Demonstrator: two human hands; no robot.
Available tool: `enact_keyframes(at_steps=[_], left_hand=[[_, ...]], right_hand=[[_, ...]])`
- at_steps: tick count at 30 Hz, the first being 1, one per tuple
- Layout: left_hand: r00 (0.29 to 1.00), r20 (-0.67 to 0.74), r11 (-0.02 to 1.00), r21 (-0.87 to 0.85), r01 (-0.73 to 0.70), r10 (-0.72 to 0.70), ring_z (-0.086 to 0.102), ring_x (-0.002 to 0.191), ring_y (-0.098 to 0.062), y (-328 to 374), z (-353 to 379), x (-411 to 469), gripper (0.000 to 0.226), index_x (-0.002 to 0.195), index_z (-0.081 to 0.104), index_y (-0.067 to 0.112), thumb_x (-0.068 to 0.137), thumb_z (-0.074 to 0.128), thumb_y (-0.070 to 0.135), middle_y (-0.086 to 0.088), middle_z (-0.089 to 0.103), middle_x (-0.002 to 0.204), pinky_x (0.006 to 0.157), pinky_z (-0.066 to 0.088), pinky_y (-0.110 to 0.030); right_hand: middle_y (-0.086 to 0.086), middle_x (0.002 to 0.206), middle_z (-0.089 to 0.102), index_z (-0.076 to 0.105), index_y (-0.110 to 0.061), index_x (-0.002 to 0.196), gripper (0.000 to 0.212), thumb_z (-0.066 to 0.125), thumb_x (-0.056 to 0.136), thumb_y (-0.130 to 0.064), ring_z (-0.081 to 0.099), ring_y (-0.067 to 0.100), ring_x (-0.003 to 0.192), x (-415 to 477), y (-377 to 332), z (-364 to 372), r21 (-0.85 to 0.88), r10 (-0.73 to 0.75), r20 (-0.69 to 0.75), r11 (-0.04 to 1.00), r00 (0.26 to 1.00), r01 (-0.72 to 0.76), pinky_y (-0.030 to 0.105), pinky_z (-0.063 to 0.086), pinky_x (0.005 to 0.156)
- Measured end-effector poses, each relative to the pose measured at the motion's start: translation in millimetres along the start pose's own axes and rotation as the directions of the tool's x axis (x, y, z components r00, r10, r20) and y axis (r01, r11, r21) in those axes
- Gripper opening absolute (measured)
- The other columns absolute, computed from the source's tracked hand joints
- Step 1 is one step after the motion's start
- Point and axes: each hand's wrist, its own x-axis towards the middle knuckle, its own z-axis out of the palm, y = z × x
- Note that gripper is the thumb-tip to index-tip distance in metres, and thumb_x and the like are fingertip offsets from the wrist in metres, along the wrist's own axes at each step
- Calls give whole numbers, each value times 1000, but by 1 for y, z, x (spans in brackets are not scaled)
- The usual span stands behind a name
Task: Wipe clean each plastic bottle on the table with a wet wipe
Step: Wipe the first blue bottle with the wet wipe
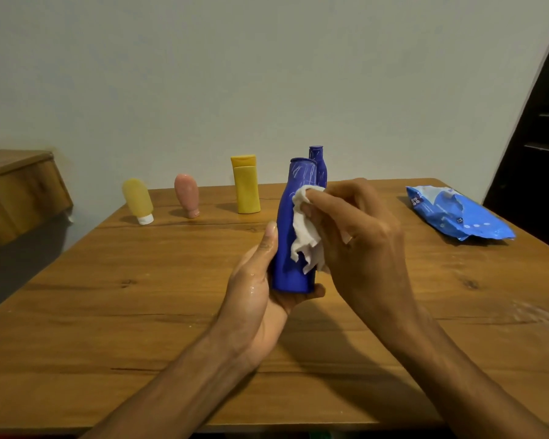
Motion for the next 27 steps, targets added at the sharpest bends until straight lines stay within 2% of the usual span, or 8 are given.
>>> enact_keyframes(at_steps=[3, 7, 11, 15, 19, 21, 23, 27], left_hand=[[1000, -6, 1000, -9, 5, -5, 66, 93, -27, -2, 1, 1, 40, 114, 67, 17, 88, 49, 41, -16, 71, 109, 82, 51, -53], [1000, 12, 999, 32, -5, 5, 67, 81, -20, -4, 0, 1, 41, 119, 65, 16, 90, 48, 40, -12, 71, 102, 67, 52, -40], [1000, 1, 998, 55, -22, 22, 65, 88, -24, -4, 0, 0, 39, 115, 66, 16, 88, 50, 40, -12, 71, 103, 75, 50, -44], [999, 6, 993, 107, -41, 41, 67, 80, -19, -4, -1, 0, 37, 110, 68, 20, 85, 51, 41, -7, 74, 95, 71, 52, -42], [999, -25, 994, 108, -27, 30, 66, 91, -24, -5, -2, 0, 31, 102, 73, 25, 83, 53, 40, -9, 73, 102, 88, 50, -53], [999, -26, 991, 127, -29, 32, 66, 86, -22, -5, -2, 0, 33, 107, 70, 23, 85, 53, 40, -9, 73, 99, 79, 51, -47], [999, -13, 989, 146, -33, 35, 66, 83, -21, -5, -1, 1, 36, 112, 68, 20, 87, 52, 41, -9, 72, 98, 72, 50, -41], [999, -29, 989, 140, -37, 42, 66, 84, -22, -5, -1, 0, 34, 107, 69, 21, 84, 53, 39, -10, 72, 99, 73, 51, -43]], right_hand=[[11, 105, 58, 63, -8, 113, 41, 44, 86, -33, 59, 25, 89, 0, 0, 1, -47, -70, 53, 996, 996, 72, 32, 54, 66], [13, 107, 57, 59, -9, 116, 41, 51, 83, -31, 60, 26, 88, 2, 5, -2, -85, -58, 83, 994, 995, 65, 33, 55, 63], [14, 108, 57, 60, -6, 114, 43, 45, 83, -33, 60, 25, 87, -1, -1, -1, -95, -122, 126, 986, 985, 134, 26, 50, 67], [15, 106, 57, 62, -4, 114, 38, 58, 80, -18, 60, 25, 84, 4, 2, -2, -78, -56, 68, 995, 996, 62, 25, 50, 62], [17, 104, 58, 64, -4, 109, 35, 56, 82, -26, 62, 30, 83, -3, -4, 1, -93, -142, 159, 983, 977, 158, 33, 55, 65], [16, 103, 57, 63, -5, 111, 32, 61, 83, -21, 60, 28, 82, 1, -1, 0, -107, -100, 131, 988, 986, 114, 33, 54, 61], [14, 103, 56, 62, -6, 112, 33, 55, 85, -23, 59, 26, 83, 4, 0, -2, -122, -69, 93, 989, 993, 80, 31, 53, 61], [13, 102, 56, 63, -8, 109, 39, 43, 84, -30, 61, 25, 81, 0, -4, -2, -90, -141, 150, 984, 979, 156, 30, 55, 62]])
